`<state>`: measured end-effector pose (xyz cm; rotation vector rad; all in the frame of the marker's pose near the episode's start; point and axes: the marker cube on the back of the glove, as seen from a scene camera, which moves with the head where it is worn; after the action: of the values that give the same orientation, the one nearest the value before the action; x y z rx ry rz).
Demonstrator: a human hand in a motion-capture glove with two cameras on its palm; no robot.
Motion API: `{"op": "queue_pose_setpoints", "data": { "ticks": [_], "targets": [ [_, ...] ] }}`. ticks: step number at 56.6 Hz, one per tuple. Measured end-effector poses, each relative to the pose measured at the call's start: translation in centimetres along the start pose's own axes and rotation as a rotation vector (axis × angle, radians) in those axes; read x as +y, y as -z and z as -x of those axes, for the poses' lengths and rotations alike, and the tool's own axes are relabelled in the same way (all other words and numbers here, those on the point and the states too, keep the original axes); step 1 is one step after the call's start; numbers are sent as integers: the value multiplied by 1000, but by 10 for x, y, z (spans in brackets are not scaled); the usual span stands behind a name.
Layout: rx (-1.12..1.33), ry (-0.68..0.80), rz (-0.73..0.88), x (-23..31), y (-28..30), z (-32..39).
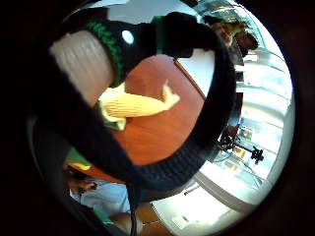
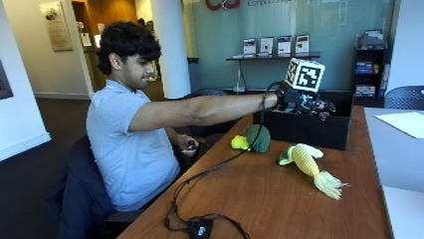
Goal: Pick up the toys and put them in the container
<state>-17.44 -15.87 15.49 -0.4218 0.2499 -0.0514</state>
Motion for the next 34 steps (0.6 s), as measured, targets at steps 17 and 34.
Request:
{"op": "queue_pose_setpoints", "data": {
  "ticks": [17,34],
  "targets": [
    [2,33,166,15,-87,-89],
    [73,63,23,11,-149,-98]
  ]
}}
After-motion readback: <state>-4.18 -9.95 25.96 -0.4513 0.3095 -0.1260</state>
